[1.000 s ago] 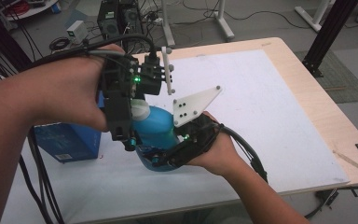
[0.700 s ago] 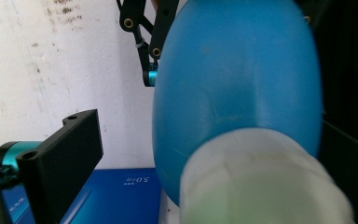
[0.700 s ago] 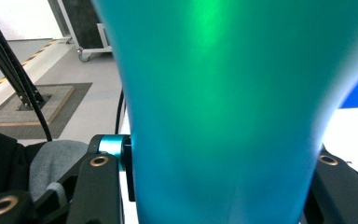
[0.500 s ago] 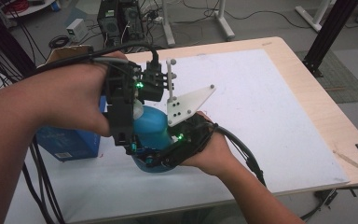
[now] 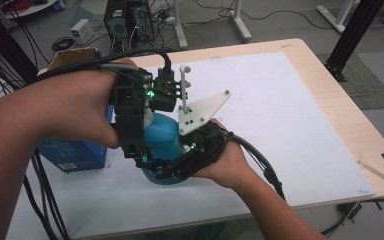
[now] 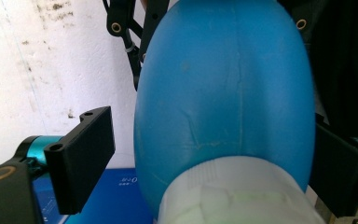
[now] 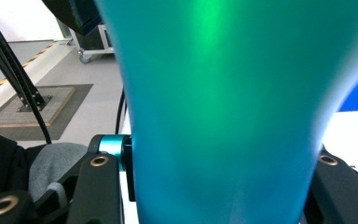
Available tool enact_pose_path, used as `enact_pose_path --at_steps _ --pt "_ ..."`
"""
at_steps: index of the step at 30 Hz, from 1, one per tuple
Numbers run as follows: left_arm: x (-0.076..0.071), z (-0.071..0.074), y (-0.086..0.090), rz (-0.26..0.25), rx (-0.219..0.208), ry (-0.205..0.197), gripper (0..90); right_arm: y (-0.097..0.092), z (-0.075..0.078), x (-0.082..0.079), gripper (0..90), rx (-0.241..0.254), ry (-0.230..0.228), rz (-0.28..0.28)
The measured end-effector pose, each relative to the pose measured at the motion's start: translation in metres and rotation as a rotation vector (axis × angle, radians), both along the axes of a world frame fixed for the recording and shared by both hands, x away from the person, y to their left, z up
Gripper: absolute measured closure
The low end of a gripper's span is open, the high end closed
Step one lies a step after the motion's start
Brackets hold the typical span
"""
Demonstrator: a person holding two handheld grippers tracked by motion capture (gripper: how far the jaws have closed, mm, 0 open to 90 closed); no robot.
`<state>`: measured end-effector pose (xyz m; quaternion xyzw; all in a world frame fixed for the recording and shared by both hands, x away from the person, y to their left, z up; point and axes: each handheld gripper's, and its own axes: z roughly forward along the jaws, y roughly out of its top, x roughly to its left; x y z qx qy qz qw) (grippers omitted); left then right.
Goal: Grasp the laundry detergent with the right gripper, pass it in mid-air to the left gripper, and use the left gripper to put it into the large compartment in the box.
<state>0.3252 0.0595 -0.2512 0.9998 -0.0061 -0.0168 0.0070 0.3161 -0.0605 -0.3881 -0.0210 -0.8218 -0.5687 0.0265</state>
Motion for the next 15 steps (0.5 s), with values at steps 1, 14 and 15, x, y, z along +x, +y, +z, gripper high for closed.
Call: enact_pose_path --at_steps 1,14,15 --pt "0.0 0.0 0.0 0.0 0.0 0.0 10.5 -0.0001 0.0002 -0.0001 45.9 -0.002 -0.002 -0.001" --pt "-0.0008 0.0005 -0.002 0.005 -0.001 0.015 21.2 -0.0001 0.0006 -0.001 45.9 0.004 -0.002 -0.006" --pt "-0.0009 0.0005 -0.002 0.007 -0.003 0.019 21.2 -0.0001 0.0006 -0.001 45.9 0.004 -0.002 -0.006"
